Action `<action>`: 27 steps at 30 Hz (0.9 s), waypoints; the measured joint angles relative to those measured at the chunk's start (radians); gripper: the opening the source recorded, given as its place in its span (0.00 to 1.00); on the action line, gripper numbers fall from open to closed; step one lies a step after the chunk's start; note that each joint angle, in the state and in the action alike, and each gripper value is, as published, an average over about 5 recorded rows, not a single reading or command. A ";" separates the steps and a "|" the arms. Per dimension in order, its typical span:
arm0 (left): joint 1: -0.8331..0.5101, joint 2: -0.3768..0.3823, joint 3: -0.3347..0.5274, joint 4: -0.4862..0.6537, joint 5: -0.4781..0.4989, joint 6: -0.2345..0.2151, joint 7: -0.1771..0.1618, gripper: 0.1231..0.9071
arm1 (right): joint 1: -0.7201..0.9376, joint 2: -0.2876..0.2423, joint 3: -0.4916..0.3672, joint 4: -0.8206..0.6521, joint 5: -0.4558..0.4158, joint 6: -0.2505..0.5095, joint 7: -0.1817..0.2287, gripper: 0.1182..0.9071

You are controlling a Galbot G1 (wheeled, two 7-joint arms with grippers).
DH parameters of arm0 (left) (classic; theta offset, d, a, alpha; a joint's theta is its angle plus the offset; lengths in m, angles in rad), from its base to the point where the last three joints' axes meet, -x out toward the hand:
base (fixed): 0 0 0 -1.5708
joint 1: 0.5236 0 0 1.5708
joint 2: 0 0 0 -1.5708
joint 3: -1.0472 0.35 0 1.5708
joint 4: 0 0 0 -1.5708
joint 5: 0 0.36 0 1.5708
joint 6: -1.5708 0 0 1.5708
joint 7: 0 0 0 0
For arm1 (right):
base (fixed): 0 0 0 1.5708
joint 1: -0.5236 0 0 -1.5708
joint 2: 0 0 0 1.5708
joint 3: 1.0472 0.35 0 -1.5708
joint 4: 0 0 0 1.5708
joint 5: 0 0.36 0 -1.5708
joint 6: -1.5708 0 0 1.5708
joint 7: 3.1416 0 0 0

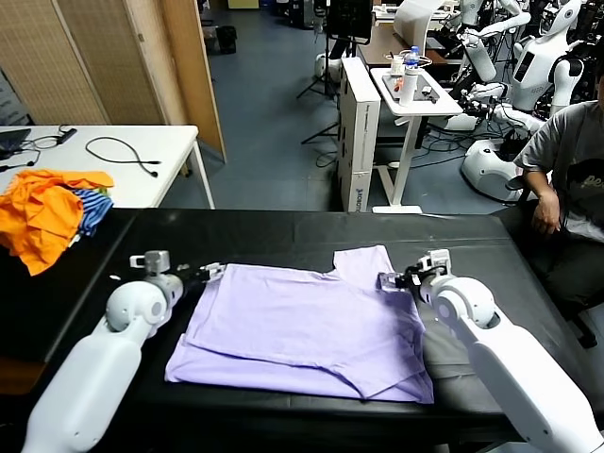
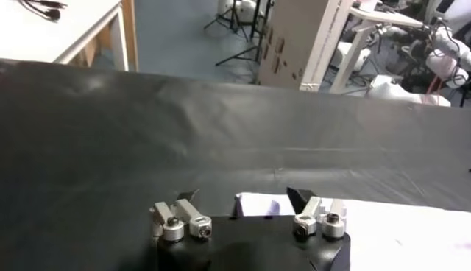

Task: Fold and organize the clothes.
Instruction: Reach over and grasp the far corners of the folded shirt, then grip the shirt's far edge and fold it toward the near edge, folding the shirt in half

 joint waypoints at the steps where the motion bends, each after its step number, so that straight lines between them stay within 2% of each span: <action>1: 0.000 0.000 0.001 0.001 0.001 0.000 0.001 0.69 | 0.000 0.001 0.000 -0.001 -0.001 0.000 -0.001 0.73; 4: 0.003 -0.001 0.002 0.003 0.004 0.000 0.004 0.45 | 0.001 0.003 0.000 -0.005 -0.006 0.000 -0.010 0.57; 7: 0.006 -0.001 0.002 0.003 0.006 -0.001 0.008 0.21 | 0.003 0.005 0.000 -0.009 -0.014 0.000 -0.023 0.36; 9: 0.007 -0.001 0.003 0.003 0.006 -0.001 0.010 0.10 | 0.004 0.006 0.000 -0.011 -0.017 0.001 -0.030 0.22; 11: 0.007 -0.001 0.003 0.004 0.007 -0.002 0.010 0.04 | 0.004 0.006 0.001 -0.011 -0.020 0.005 -0.036 0.11; 15: 0.009 -0.001 0.003 -0.001 0.007 -0.006 0.009 0.03 | -0.005 0.006 0.013 -0.004 -0.021 0.030 -0.046 0.03; 21: 0.023 -0.002 -0.014 -0.031 0.000 -0.019 0.005 0.03 | -0.033 -0.007 0.046 0.029 -0.012 0.083 -0.071 0.03; 27: 0.060 0.005 -0.046 -0.093 -0.013 -0.022 0.002 0.03 | -0.074 -0.035 0.095 0.096 0.012 0.100 -0.077 0.03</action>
